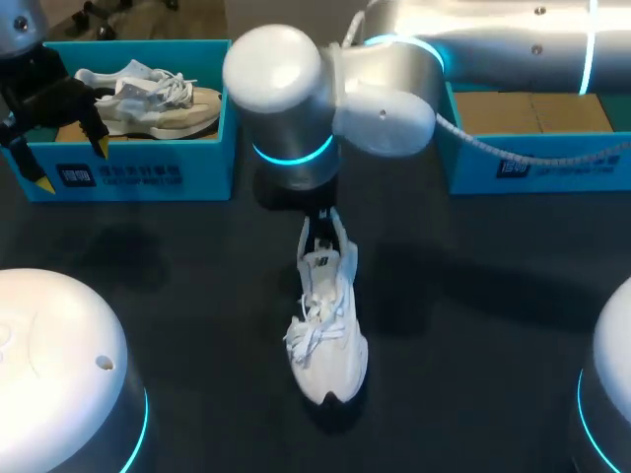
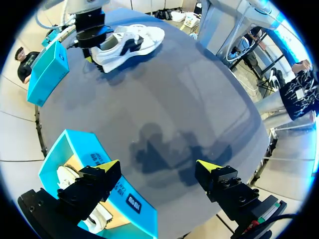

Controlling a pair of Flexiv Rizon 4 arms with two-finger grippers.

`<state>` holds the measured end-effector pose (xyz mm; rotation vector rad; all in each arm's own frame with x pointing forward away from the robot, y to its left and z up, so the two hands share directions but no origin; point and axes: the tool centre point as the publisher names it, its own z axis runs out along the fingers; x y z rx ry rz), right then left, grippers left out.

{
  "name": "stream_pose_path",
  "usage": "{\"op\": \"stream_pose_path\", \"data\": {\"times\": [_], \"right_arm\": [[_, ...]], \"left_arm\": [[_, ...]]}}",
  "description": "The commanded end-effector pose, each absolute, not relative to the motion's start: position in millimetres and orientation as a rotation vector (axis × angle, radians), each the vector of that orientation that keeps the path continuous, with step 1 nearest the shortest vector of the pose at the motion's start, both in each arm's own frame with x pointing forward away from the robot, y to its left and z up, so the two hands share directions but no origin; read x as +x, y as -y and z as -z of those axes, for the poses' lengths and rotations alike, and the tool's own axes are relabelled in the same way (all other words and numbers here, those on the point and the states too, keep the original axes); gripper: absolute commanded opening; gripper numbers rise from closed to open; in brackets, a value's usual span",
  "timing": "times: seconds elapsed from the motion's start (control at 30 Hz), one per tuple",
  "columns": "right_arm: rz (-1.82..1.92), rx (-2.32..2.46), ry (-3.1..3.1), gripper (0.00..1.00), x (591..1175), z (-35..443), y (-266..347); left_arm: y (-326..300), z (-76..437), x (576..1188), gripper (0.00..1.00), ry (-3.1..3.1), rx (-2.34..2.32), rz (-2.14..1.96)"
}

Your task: Take the shoe out of the shoebox, open the shoe tongue, remove and reinsert the insole, then place the shoe into the shoebox

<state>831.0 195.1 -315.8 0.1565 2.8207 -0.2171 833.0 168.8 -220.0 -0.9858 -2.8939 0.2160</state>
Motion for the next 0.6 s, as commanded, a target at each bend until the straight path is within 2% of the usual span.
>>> {"op": "stream_pose_path", "data": {"times": [0.03, 0.6], "right_arm": [[0.205, 0.163, -2.813, 0.00, 845.5, 286.4, -175.3], [0.206, 0.233, -2.806, 0.00, 861.4, 275.0, -162.7]], "left_arm": [[-168.9, 219.2, 833.1, 1.00, 2.892, -0.987, -0.213], [-168.9, 219.2, 833.1, 1.00, 2.892, -0.987, -0.213]]}}
